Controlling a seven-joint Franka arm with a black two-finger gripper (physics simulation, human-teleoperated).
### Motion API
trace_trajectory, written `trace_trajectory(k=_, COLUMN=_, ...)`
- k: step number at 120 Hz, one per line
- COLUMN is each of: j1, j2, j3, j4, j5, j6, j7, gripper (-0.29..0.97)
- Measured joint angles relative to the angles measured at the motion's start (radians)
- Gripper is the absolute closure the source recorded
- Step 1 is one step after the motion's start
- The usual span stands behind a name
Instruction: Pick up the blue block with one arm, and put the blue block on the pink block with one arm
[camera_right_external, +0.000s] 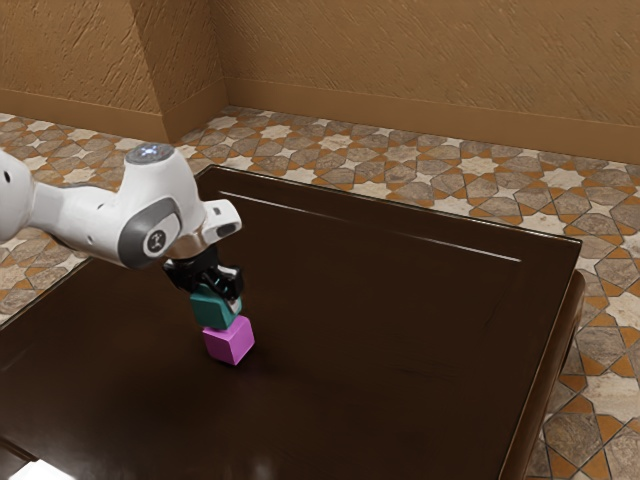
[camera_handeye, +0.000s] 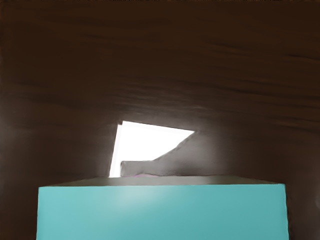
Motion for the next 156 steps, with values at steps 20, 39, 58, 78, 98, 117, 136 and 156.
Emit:
trace_trajectory(k=20, j1=0.011, j2=0.0, j3=-0.002, j4=0.002, j5=0.004, j6=-0.002, j7=-0.027, gripper=0.18)
trace_trajectory(k=39, j1=0.0, j2=-0.133, j3=-0.001, j4=0.004, j5=0.036, j6=-0.032, j7=-0.046, gripper=0.08)
trace_trajectory(k=58, j1=0.001, j2=-0.337, j3=0.005, j4=0.295, j5=0.073, j6=-0.278, j7=-0.136, gripper=0.04)
trace_trajectory(k=78, j1=0.017, j2=-0.242, j3=0.009, j4=0.688, j5=0.046, j6=-0.707, j7=-0.41, gripper=0.02)
trace_trajectory(k=98, j1=-0.094, j2=-0.127, j3=0.004, j4=0.669, j5=0.002, j6=-0.919, j7=-0.623, gripper=0.01)
trace_trajectory(k=117, j1=-0.131, j2=-0.115, j3=0.005, j4=0.676, j5=-0.016, j6=-1.01, j7=-0.778, gripper=0.0)
trace_trajectory(k=136, j1=-0.101, j2=-0.113, j3=0.002, j4=0.676, j5=-0.025, j6=-1.052, j7=-0.897, gripper=0.0)
trace_trajectory(k=156, j1=-0.082, j2=-0.118, j3=0.008, j4=0.687, j5=-0.029, j6=-1.074, j7=-0.993, gripper=0.0)
